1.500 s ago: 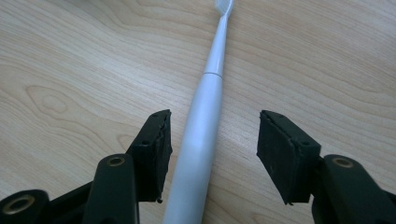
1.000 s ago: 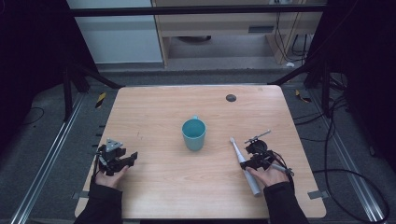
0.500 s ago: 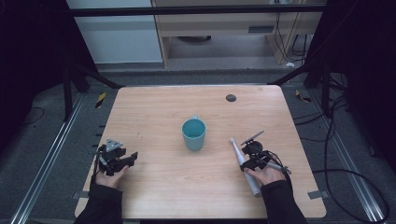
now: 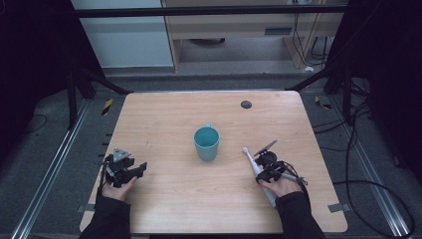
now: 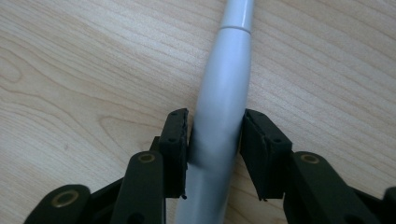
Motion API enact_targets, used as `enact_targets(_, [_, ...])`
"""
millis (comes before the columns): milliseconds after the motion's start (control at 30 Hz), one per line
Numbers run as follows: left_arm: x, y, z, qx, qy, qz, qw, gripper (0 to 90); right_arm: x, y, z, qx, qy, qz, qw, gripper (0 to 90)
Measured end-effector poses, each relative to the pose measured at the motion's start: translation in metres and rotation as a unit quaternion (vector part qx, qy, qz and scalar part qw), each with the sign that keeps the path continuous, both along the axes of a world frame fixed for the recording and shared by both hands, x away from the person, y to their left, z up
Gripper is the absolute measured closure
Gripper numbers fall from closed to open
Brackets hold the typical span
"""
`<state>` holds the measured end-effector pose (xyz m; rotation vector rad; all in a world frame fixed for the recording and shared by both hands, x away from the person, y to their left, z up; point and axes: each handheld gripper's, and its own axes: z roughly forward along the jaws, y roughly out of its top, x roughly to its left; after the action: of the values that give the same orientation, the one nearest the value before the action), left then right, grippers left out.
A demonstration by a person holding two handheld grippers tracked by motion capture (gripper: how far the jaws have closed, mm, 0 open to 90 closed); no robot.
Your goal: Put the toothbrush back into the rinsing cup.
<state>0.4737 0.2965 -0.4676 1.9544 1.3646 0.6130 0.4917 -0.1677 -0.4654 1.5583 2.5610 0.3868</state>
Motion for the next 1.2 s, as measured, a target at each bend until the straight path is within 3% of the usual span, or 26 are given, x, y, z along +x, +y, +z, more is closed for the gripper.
enact_targets(167, [0.000,0.000,0.000,0.000,0.000,0.000,1.0000,44.9,0.000,0.002,-0.003,-0.014,-0.002,0.004,0.9999,65.4])
enact_targets(533, [0.000,0.000,0.000,0.000,0.000,0.000,1.0000,44.9,0.000,0.000,-0.002,-0.013,-0.006,-0.009,0.9999,66.3])
enact_targets(800, [0.000,0.000,0.001,-0.002,-0.002,0.001,1.0000,44.9,-0.004,-0.008,0.013,0.036,-0.034,-0.018,0.9986,66.3])
enact_targets(833, [0.000,0.000,0.001,-0.003,-0.002,0.001,1.0000,44.9,-0.005,-0.009,0.018,0.056,-0.052,-0.024,0.9968,66.3])
enact_targets(933, [0.000,0.000,0.001,-0.002,-0.003,0.001,1.0000,44.9,-0.006,-0.011,0.023,0.067,-0.072,-0.027,0.9948,66.3])
enact_targets(1033, [-0.001,0.000,0.001,-0.003,-0.003,0.001,1.0000,44.9,-0.010,-0.014,0.032,0.099,-0.111,-0.035,0.9883,66.3])
enact_targets(1067, [-0.001,0.000,0.001,-0.003,-0.003,0.001,1.0000,44.9,-0.010,-0.014,0.032,0.099,-0.111,-0.035,0.9883,66.3])
enact_targets(1100, [0.000,0.000,0.001,-0.003,-0.003,0.002,1.0000,44.9,-0.012,-0.014,0.036,0.114,-0.133,-0.036,0.9839,66.3])
enact_targets(1133, [0.000,0.000,0.001,-0.002,-0.003,0.001,1.0000,44.9,-0.012,-0.014,0.036,0.114,-0.133,-0.036,0.9839,66.3])
enact_targets(1167, [-0.001,0.000,0.001,-0.002,-0.003,0.001,1.0000,44.9,-0.014,-0.014,0.039,0.124,-0.154,-0.035,0.9796,66.4])
enact_targets(1200, [0.000,0.000,0.001,-0.002,-0.003,0.002,1.0000,44.9,-0.015,-0.014,0.041,0.127,-0.165,-0.036,0.9774,66.3])
